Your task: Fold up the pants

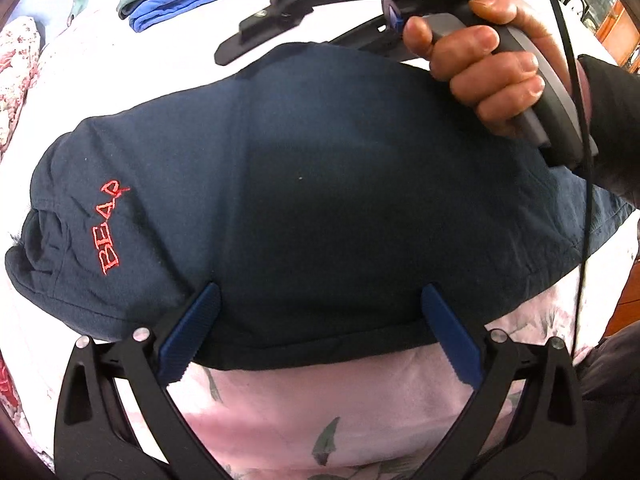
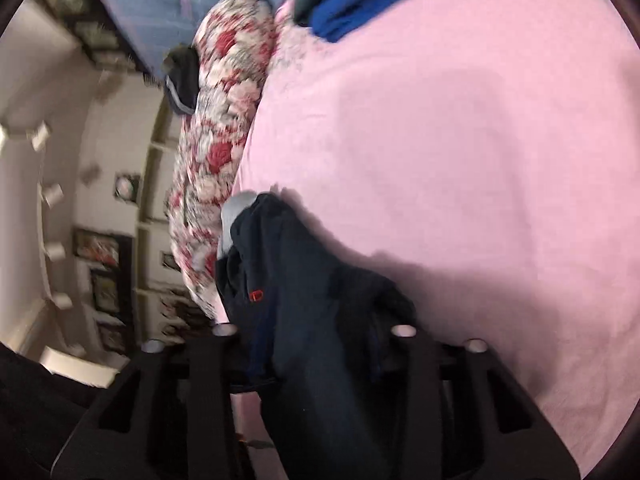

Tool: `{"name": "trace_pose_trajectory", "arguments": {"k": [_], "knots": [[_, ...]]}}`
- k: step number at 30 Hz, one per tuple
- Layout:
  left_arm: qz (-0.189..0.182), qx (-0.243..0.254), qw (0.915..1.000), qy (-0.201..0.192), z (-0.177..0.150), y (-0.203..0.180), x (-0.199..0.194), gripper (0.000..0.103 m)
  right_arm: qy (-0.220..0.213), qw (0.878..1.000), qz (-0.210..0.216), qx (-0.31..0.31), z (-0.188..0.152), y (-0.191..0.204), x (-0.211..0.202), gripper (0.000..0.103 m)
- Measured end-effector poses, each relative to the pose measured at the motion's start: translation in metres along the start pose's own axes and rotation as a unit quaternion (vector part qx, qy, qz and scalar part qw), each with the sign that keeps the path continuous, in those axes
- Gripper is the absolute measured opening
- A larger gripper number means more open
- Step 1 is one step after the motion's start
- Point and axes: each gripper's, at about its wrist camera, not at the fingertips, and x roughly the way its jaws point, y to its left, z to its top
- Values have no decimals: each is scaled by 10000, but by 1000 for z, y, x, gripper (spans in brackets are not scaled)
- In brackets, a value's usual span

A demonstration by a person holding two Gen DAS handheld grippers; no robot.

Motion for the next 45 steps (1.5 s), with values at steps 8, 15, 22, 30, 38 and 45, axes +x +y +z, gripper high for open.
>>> {"name": "trace_pose_trajectory", "arguments": {"k": [8,15,22,30,38,45], "knots": [[7,31,10000,5,-4,6,1,101,-1068,9864,-1128,-532,-26,48,-78,46],[1,44,10000,-26,-10,4,-2,101,-807,9884,-1214,-423,-53,32,-24,45],[-31,161,9999,-55,-15,6,-5,101,-2205,9594,-1609,705,-118,-9,-105,36],[11,179,9998,29,-13,3,-6,101,-2718,9393,-1758,1140,-223,-12,-132,38],[183,128,9997,121,-2,-5,-16,101,-4225,8269,-3215,1855,-363,38,-231,46],[236,912,9945,-455,29,-74,-40,101,-4167,7586,-4254,2644,-401,26,-250,46]]}}
